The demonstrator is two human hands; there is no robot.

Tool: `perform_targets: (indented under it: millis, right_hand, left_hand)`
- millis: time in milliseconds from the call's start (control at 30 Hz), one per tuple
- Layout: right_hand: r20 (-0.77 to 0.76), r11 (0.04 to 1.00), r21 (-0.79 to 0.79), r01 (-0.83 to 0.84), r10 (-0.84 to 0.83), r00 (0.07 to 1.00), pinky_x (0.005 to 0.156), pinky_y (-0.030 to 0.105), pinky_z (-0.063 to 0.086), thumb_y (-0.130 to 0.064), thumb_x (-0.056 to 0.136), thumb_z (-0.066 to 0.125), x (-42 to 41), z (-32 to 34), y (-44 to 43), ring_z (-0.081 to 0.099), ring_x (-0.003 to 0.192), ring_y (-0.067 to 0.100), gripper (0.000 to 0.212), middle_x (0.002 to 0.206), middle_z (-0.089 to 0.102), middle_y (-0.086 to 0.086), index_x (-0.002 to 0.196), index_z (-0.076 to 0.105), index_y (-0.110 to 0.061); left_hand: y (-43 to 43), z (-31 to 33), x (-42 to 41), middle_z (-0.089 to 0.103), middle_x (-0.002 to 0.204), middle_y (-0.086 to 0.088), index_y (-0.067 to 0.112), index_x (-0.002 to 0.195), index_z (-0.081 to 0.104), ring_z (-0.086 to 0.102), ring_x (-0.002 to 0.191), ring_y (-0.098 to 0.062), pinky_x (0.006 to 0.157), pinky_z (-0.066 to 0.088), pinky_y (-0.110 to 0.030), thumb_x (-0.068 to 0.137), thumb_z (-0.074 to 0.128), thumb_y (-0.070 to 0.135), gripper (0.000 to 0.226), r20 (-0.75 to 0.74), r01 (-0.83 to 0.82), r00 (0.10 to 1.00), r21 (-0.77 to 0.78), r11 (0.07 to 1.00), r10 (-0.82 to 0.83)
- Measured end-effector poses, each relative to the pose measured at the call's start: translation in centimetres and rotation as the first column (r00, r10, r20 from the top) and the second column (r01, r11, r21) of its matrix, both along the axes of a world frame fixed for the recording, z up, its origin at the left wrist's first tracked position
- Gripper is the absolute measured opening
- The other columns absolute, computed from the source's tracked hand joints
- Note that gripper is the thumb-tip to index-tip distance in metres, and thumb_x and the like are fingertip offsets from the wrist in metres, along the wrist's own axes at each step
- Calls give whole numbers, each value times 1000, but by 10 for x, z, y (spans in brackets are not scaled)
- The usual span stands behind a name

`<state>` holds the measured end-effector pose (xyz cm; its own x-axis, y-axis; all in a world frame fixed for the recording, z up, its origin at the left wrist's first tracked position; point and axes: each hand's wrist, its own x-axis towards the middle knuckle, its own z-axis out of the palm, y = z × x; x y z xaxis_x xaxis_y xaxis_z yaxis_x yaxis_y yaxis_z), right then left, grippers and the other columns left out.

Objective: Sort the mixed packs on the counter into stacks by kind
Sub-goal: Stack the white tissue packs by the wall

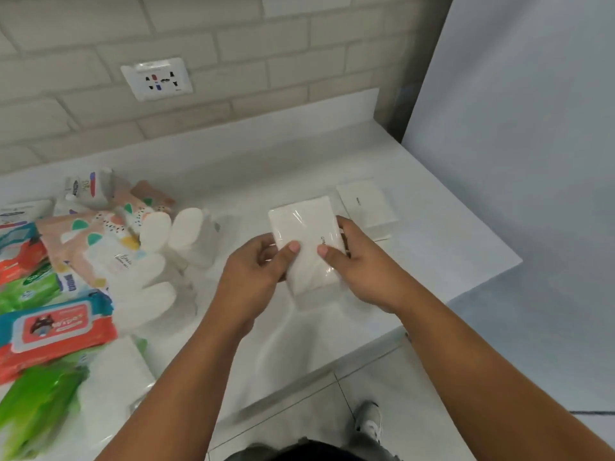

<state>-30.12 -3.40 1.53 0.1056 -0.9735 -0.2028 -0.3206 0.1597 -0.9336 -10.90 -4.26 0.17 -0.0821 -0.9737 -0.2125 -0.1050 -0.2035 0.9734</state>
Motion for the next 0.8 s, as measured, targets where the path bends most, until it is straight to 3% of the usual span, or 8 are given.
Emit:
perform_targets:
  millis: [200,333,500,700,800]
  right_hand:
    - [21,983,98,153,-156,988,93,41,56,-34,103,49,-76,-16,22,67,104,13,33,116,68,-6,134,53,-24]
    - [-44,970,114,215,-211,977,91,37,54,-37,101,50,-109,-27,23,67,98,14,27,106,70,-5,119,64,-21]
    - [-102,964,165,208,-193,976,65,23,43,-36,102,48,-137,-38,16,59,76,14,29,82,64,-3,90,64,-16]
    - [-77,974,160,162,-151,986,82,40,55,-41,98,54,-155,-55,11,69,89,22,31,93,72,2,97,70,-14]
    - [15,978,180,105,-110,994,90,37,57,-41,99,53,-159,-59,6,69,97,14,27,103,73,-7,112,68,-22]
  left_hand:
    - [10,-14,-85,77,102,0,23,106,75,76,90,-18,83,63,-38,93,70,38,20,30,36,999,125,992,-40]
    - [12,-25,-126,79,92,2,20,100,77,76,86,-19,86,62,-41,93,69,40,23,71,14,997,170,985,-26]
    - [8,-40,-157,77,79,3,21,91,75,75,78,-19,81,63,-44,83,75,55,35,203,-66,979,140,988,36]
    - [6,-55,-170,76,81,9,25,86,76,73,80,-14,84,61,-42,83,69,63,39,315,-140,944,123,983,95]
    - [5,-56,-174,75,81,10,25,85,75,70,82,-15,85,59,-40,86,62,67,43,372,-189,919,121,974,133]
